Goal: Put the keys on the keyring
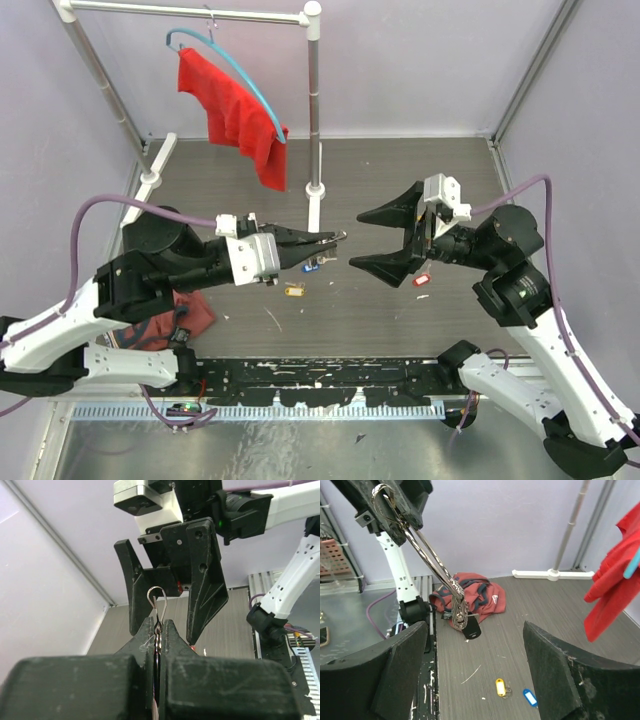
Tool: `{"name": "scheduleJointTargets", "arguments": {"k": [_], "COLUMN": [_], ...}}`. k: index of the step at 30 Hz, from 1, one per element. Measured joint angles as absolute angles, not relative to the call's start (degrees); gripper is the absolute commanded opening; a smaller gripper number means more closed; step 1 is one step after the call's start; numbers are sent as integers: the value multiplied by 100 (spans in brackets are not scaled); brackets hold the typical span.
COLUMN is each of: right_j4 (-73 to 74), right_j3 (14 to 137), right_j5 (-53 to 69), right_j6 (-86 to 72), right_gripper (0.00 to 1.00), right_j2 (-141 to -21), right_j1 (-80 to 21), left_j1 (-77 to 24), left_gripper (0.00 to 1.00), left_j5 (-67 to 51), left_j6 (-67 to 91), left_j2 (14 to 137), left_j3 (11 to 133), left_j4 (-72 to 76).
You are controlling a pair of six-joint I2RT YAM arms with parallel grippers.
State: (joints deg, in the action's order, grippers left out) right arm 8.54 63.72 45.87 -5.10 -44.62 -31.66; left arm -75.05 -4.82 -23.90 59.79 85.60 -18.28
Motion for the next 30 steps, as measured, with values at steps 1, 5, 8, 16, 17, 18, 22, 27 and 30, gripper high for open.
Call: {"name": "scheduleJointTargets", "arguments": {"k": [1,5,8,16,17,18,22,27,30], "right_j4": [779,622,574,582,585,585,628,718,864], "right_j3": [6372,6370,6370,6337,6337,6337,6337,6344,6388], "right_j5": [4683,4984,5157,5380,5408,5430,5524,5564,5531], "right_j6": [-515,-532,-534,-532,-537,-537,-528,-506,-445], "right_gripper": [82,77,72,39,36,34,20,12,8], "right_j2": [-4480,-4589,-4687,-4904,-4904,-4901,-4901,-4877,-4847], "right_j1": [-3166,-3166,-3166,-3166,-3166,-3166,-3166,-3170,-3173], "left_j1": [-7505,-7505,-7505,-7505,-7505,-7505,-7505,-7491,-7489], "left_gripper": [0,0,0,0,0,0,0,0,0], "left_j5": [-548,-753,-864,-982,-985,-987,-982,-952,-950], "left_j6": [-2366,-2287,-2241,-2220,-2220,-2220,-2226,-2231,-2231], "left_j2": [6001,6125,6208,6313,6313,6313,6311,6302,6300], "left_j3": [8584,8711,8766,8768,8768,8768,8768,8766,8768], "left_j4": [-1824,-1793,-1763,-1737,-1737,-1737,-1728,-1712,-1715]}}
